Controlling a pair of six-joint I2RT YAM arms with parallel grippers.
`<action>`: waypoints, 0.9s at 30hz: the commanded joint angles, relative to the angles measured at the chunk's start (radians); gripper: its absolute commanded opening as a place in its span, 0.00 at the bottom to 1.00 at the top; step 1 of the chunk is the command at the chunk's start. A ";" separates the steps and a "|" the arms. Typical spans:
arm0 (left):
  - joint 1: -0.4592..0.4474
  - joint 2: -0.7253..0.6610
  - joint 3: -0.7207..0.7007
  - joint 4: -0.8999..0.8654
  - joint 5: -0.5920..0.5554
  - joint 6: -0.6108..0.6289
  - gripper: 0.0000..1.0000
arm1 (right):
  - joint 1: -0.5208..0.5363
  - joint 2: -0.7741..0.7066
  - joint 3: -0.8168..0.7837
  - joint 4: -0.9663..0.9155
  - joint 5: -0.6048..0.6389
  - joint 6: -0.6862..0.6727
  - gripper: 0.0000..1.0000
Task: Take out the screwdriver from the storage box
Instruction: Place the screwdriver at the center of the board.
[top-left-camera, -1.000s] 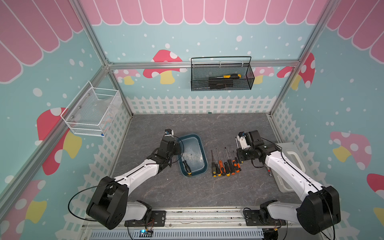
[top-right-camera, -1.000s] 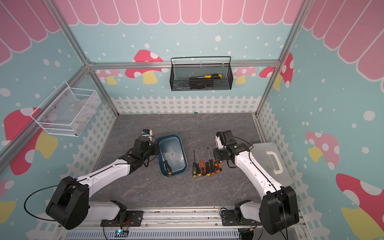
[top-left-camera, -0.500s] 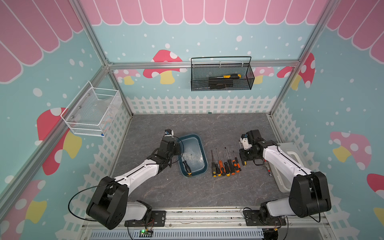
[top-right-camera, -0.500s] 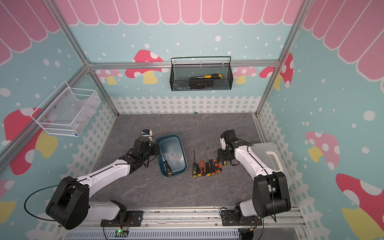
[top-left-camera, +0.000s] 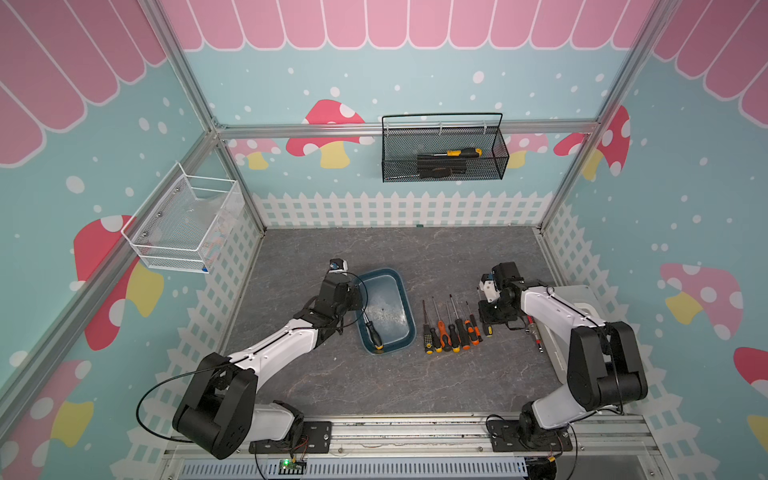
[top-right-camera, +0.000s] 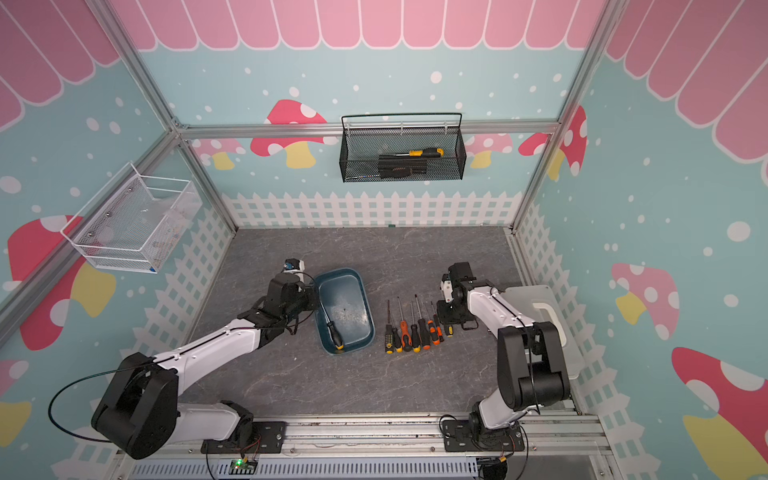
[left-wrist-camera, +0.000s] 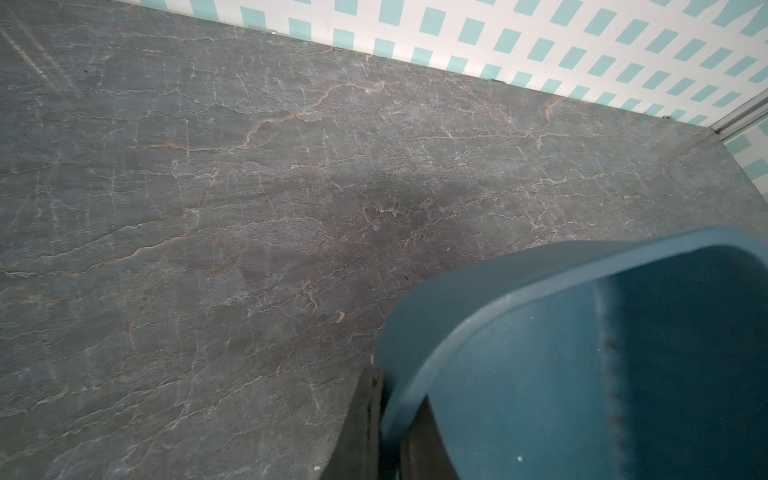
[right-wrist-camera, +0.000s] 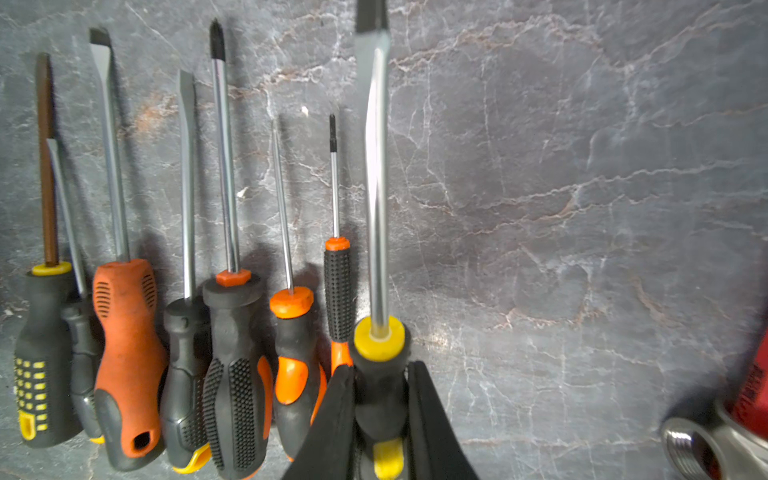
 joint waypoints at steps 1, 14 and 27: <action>0.003 0.002 -0.004 0.006 0.010 0.005 0.00 | -0.012 0.029 -0.007 0.011 -0.023 -0.023 0.00; 0.003 0.014 0.013 0.002 0.013 0.008 0.00 | -0.023 0.093 -0.019 0.035 -0.051 -0.033 0.00; 0.003 0.016 0.020 -0.004 0.009 0.014 0.00 | -0.037 0.122 -0.018 0.046 -0.072 -0.026 0.06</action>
